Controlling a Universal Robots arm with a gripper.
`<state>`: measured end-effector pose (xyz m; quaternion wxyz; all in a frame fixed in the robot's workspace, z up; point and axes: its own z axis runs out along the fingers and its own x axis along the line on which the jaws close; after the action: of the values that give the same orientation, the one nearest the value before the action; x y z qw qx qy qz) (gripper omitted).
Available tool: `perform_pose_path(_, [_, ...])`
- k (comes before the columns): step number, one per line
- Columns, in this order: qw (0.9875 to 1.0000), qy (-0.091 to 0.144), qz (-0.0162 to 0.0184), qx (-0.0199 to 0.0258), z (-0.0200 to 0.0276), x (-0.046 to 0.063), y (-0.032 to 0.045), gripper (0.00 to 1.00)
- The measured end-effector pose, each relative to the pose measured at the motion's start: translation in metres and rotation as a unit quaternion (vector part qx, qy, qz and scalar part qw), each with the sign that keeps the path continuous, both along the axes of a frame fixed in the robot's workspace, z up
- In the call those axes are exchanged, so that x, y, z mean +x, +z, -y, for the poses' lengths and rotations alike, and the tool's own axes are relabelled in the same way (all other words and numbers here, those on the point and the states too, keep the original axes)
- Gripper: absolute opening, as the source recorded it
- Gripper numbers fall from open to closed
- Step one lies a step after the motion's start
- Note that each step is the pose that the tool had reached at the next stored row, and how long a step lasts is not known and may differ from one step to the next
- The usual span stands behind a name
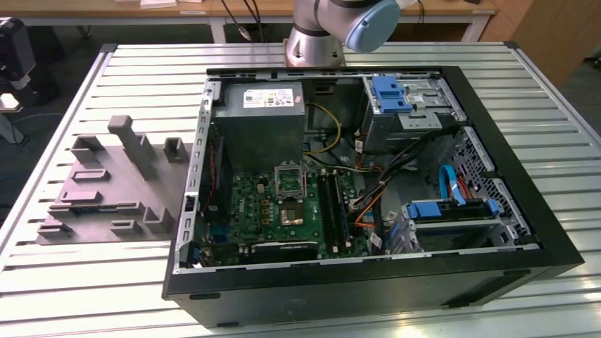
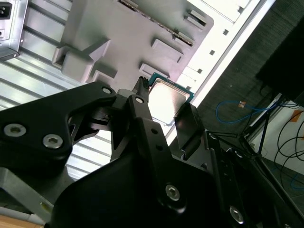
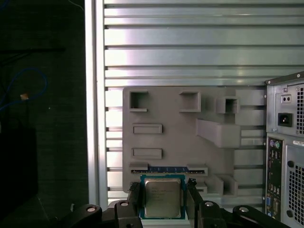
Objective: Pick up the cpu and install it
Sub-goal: 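Pick up the cpu and move it towards the insertion slot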
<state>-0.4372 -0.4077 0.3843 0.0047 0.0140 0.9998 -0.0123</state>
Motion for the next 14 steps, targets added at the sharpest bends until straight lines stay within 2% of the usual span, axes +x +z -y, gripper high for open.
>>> perform_pose_path(14, [1.0000, 0.000, 0.0000, 0.0000, 0.0000, 0.0034, 0.0000, 0.47])
